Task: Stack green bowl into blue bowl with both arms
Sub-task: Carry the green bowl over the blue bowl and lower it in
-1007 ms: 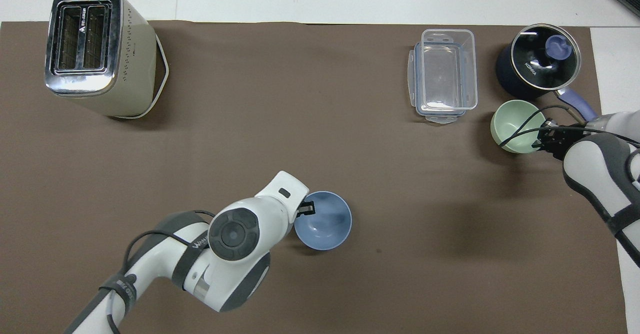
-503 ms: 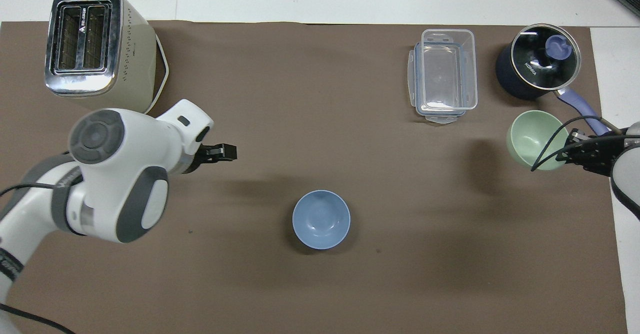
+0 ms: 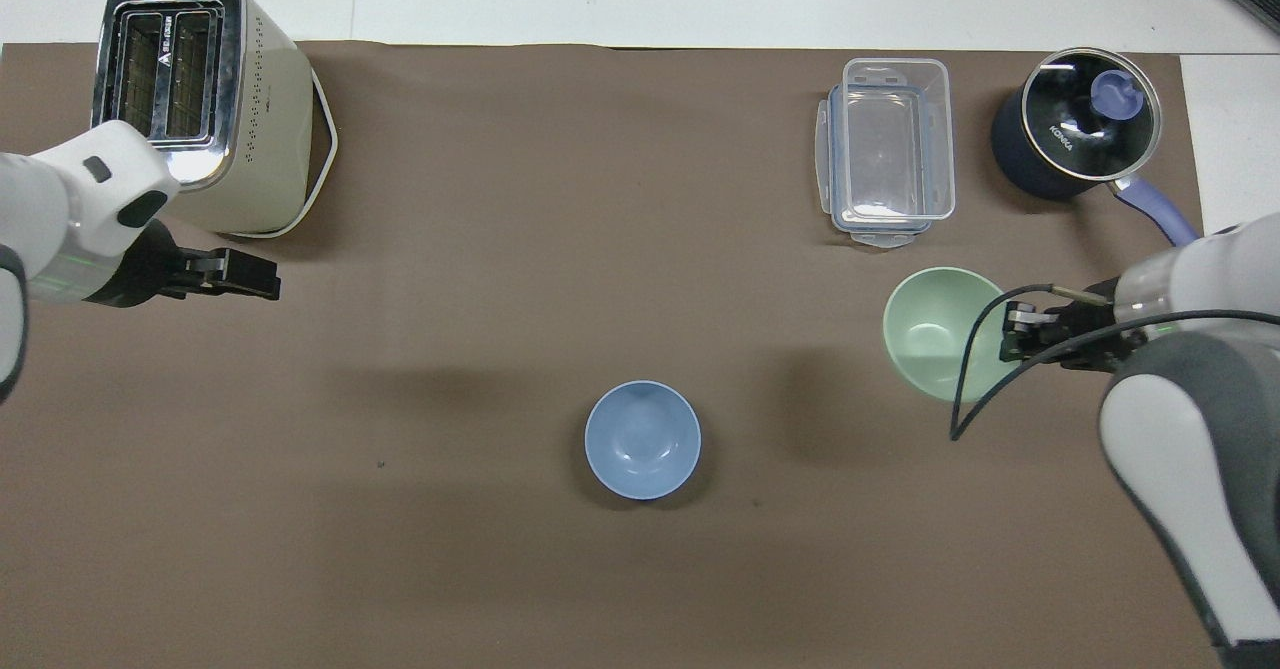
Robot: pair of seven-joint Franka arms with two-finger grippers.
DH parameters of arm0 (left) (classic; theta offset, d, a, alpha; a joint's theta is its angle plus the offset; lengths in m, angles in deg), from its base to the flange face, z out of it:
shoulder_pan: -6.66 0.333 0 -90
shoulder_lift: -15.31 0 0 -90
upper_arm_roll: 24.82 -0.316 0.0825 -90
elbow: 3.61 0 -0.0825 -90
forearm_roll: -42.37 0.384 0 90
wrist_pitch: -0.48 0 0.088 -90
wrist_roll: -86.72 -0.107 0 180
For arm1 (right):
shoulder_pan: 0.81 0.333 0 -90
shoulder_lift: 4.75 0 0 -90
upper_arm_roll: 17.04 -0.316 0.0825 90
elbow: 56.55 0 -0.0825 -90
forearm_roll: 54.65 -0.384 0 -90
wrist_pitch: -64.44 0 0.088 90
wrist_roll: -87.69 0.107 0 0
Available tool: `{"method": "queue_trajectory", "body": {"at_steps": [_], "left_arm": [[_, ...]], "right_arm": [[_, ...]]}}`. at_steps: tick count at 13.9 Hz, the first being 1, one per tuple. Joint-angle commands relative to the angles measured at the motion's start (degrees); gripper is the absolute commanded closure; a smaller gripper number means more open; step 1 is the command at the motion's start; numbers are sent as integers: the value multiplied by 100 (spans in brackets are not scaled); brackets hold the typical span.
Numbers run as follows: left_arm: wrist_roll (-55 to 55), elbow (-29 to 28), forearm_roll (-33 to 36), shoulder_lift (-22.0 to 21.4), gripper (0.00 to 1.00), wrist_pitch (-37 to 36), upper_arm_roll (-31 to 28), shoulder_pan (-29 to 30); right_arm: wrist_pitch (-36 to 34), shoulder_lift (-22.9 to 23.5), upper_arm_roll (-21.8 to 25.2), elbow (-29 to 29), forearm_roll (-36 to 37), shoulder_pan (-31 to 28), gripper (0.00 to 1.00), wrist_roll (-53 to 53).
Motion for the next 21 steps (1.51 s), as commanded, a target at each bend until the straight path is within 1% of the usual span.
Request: {"method": "queue_trajectory", "body": {"at_steps": [1,3,6,8,9,10,11,13,14,15,18,21], "left_arm": [[-53,741,246,79,0,-938,79,61],[-27,1226,397,115,0,-1502,79,61],[211,1175,398,53,0,-1514,88,53],[211,1166,398,53,0,-1513,79,53],[211,1175,398,53,0,-1513,79,53],[211,1166,398,53,0,-1513,79,44],[211,1166,398,53,0,-1513,79,44],[211,1166,398,53,0,-1513,79,53],[211,1166,398,53,0,-1513,79,53],[202,1166,398,53,0,-1513,79,53],[211,1175,398,53,0,-1513,79,52],[211,1166,398,53,0,-1513,79,53]], "right_arm": [[310,-221,17,323,-94,614,100,157],[644,-265,17,403,-94,1098,100,158],[1434,-204,8,666,-94,2046,100,281],[2233,-178,8,1095,-94,2627,100,605],[2436,-169,8,1245,-94,2769,100,615],[2499,-143,8,1273,-94,2805,100,624],[2604,-21,0,1317,-94,2997,100,642],[3060,165,0,1527,-94,3209,100,860],[3115,191,0,1572,-94,3305,100,879],[3141,192,8,1607,-94,3306,100,870],[3317,384,8,1598,-85,3298,100,853],[3344,455,8,1642,-68,3298,100,826]]}}
